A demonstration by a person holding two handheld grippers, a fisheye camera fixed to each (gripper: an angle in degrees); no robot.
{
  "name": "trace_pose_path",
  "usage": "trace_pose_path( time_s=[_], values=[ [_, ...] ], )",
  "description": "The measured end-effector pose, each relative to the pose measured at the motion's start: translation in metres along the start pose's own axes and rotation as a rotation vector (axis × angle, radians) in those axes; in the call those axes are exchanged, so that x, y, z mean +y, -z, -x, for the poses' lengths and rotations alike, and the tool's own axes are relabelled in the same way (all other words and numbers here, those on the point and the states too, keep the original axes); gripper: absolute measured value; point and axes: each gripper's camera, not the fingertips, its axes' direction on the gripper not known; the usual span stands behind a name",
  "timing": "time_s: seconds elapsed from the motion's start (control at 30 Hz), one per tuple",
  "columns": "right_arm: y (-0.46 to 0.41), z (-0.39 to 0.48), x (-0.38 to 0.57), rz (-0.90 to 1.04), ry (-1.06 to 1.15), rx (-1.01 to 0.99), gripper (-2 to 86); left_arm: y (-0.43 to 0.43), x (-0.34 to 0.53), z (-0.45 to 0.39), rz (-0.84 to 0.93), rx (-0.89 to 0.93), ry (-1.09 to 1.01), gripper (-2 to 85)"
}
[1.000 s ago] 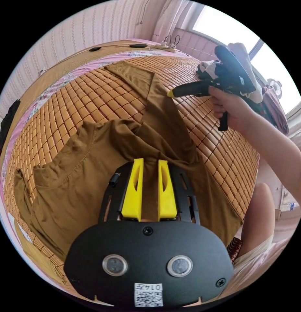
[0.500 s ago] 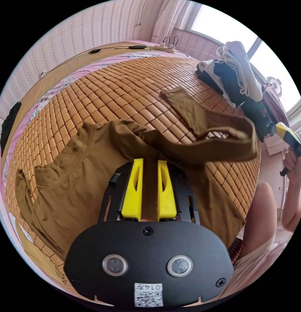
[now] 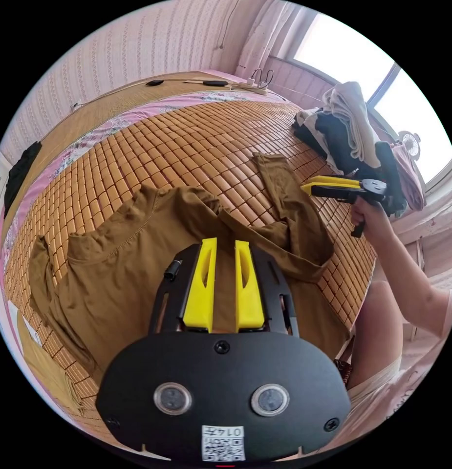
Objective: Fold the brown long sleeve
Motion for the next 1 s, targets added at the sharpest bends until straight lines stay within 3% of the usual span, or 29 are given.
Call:
trace_pose_path(
  time_s=[0.13, 0.23, 0.5, 0.67, 1.0],
  values=[
    [0.040, -0.006, 0.036, -0.039, -0.011, -0.071, -0.1, -0.025, -0.010, 0.001, 0.022, -0.002, 0.010, 7.6],
    [0.116, -0.021, 0.104, -0.242, -0.093, -0.058, 0.0, -0.047, -0.013, -0.002, 0.067, 0.010, -0.004, 6.6],
    [0.243, -0.049, 0.253, -0.325, -0.240, 0.112, 0.3, -0.060, -0.012, -0.011, 0.038, -0.009, -0.021, 6.9],
    [0.220, -0.101, 0.249, -0.299, -0.384, 0.171, 1.0, -0.040, -0.014, -0.023, -0.090, -0.001, -0.037, 6.5],
    [0.167, -0.155, 0.260, -0.254, -0.534, 0.155, 7.8, -0.074, -0.035, -0.055, -0.012, -0.040, -0.072, 6.9]
  ],
)
